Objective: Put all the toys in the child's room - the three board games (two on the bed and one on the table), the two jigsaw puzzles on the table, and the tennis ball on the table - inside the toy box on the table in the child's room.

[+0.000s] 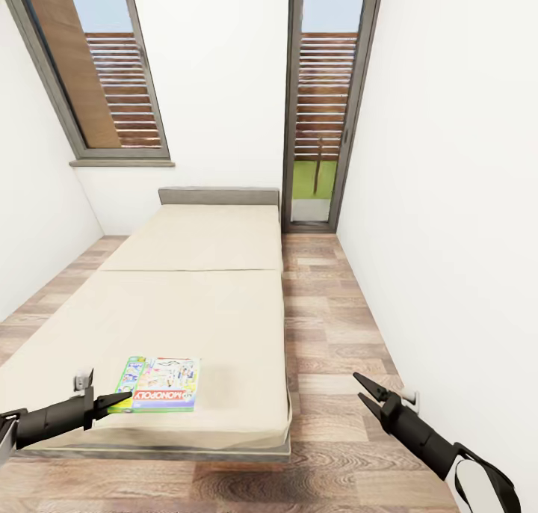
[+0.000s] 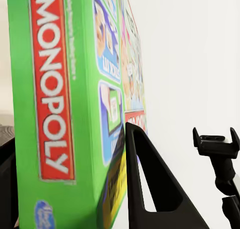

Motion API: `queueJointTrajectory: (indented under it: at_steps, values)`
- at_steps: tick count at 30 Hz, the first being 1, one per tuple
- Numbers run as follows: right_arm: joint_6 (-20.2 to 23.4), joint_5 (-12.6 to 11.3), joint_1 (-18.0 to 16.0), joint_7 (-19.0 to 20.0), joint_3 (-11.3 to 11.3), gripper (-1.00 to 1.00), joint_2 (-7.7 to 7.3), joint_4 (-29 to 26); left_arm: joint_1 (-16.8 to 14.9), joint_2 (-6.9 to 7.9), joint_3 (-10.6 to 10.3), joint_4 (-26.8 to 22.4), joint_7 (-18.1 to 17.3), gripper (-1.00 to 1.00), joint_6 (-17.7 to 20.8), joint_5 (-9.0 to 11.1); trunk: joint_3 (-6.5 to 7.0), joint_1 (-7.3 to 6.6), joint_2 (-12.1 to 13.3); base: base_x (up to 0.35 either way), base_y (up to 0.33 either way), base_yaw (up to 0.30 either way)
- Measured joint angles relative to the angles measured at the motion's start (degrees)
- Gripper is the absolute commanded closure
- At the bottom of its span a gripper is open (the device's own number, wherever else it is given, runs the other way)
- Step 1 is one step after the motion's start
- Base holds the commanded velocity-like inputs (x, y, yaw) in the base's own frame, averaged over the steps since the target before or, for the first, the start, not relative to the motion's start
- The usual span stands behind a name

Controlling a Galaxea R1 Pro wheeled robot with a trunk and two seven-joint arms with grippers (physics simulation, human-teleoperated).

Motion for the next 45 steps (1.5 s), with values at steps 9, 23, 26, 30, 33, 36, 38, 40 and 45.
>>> queueJointTrajectory:
  at_steps: [9,23,26,30,33,36,38,40,45]
  values:
    - [-0.14,0.04,0.01,-0.19,0.08,-1.0,0.22,-0.94,0.01,0.5,0.0,0.0,0.07,1.0,-0.04,-0.01,2.02,-1.99,3.61,-0.018,0.0,0.222]
    - [-0.15,1.41,0.01,-0.2,0.07,-1.0,0.44,-0.97,0.02,0.55,-0.02,0.06,0.17,1.0,-0.19,-0.07,5.25,-5.06,9.23,0.0,0.0,0.241]
    - [-0.15,1.48,0.01,-0.2,0.08,-1.0,0.46,-0.93,0.0,0.59,-0.02,0.08,0.17,1.0,-0.2,-0.07,5.96,-5.72,10.43,0.0,0.0,0.236]
    - [-0.15,1.53,0.01,-0.2,0.01,-1.0,0.47,-0.97,0.02,0.57,-0.03,0.09,0.17,1.0,-0.2,-0.07,6.93,-6.6,12.04,0.0,0.0,0.23]
    - [-0.16,1.54,0.01,-0.2,0.03,-1.0,0.47,-0.88,0.02,0.6,-0.03,0.09,0.17,1.0,-0.2,-0.07,7.67,-7.26,13.24,0.0,0.0,0.228]
    - [-0.15,1.54,0.01,-0.2,0.07,-1.0,0.47,-0.78,0.02,0.61,-0.03,0.09,0.14,1.0,-0.23,-0.05,8.41,-7.92,14.45,0.0,0.0,0.227]
    - [-0.15,1.54,0.01,-0.21,0.08,-1.0,0.47,-0.75,0.03,0.59,-0.03,0.09,0.14,1.0,-0.27,-0.06,8.9,-8.36,15.25,0.0,0.0,0.227]
    - [-0.15,1.54,0.01,-0.21,0.08,-1.0,0.47,-0.74,0.01,0.6,-0.02,0.09,0.12,1.0,-0.28,-0.06,9.4,-8.8,16.05,0.0,0.0,0.227]
    - [-1.48,1.56,0.01,-0.19,0.13,-1.0,0.46,-0.68,0.05,0.62,-0.03,0.09,0.1,1.0,-0.33,-0.06,10.63,-9.9,18.06,0.0,0.0,0.227]
